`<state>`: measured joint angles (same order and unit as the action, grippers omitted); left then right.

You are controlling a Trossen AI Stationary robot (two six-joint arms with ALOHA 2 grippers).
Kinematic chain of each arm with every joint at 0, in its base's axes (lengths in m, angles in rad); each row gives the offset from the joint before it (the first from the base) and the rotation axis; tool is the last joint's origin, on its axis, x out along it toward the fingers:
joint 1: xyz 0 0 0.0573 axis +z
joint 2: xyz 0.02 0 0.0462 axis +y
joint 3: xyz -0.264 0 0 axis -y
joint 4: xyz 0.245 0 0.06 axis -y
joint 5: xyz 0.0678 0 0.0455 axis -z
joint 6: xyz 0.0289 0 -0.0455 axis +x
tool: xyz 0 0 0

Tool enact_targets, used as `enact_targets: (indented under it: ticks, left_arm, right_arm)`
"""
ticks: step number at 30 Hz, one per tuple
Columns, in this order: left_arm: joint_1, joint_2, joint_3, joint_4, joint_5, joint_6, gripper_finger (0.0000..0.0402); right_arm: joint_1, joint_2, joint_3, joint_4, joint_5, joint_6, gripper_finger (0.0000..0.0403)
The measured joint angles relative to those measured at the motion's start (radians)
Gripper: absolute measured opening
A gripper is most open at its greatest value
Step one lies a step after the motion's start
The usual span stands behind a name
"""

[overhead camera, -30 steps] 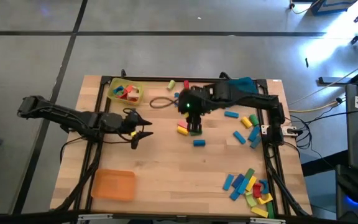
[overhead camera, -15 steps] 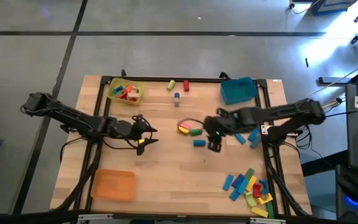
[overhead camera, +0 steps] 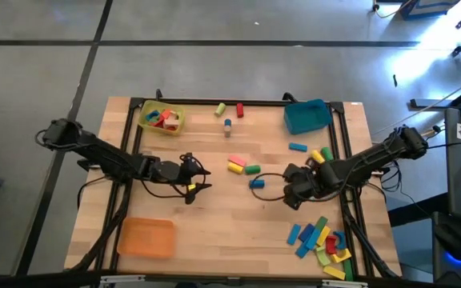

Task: Sort blocks by size
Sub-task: Put the blue rectangular block into the blue bin

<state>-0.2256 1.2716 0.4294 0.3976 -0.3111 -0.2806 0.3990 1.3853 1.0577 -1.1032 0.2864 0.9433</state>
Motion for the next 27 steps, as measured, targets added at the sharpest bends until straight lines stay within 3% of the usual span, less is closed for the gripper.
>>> enact_targets:
  ticks: [6, 16, 27]
  left_arm:
    - [-0.004, 0.066, 0.0, 0.006, 0.0, 0.003, 0.0211]
    - [-0.001, 0.079, 0.0, 0.021, 0.0, 0.082, 0.0211]
    - [0.008, 0.078, 0.001, 0.056, 0.0, 0.206, 0.0211]
  right_arm:
    - [-0.086, 0.001, -0.121, -0.099, -0.026, 0.125, 0.0198]
    - [-0.315, 0.001, -0.291, 0.032, -0.151, -0.031, 0.0198]
    - [-0.35, 0.001, -0.404, 0.148, -0.199, -0.05, 0.0198]
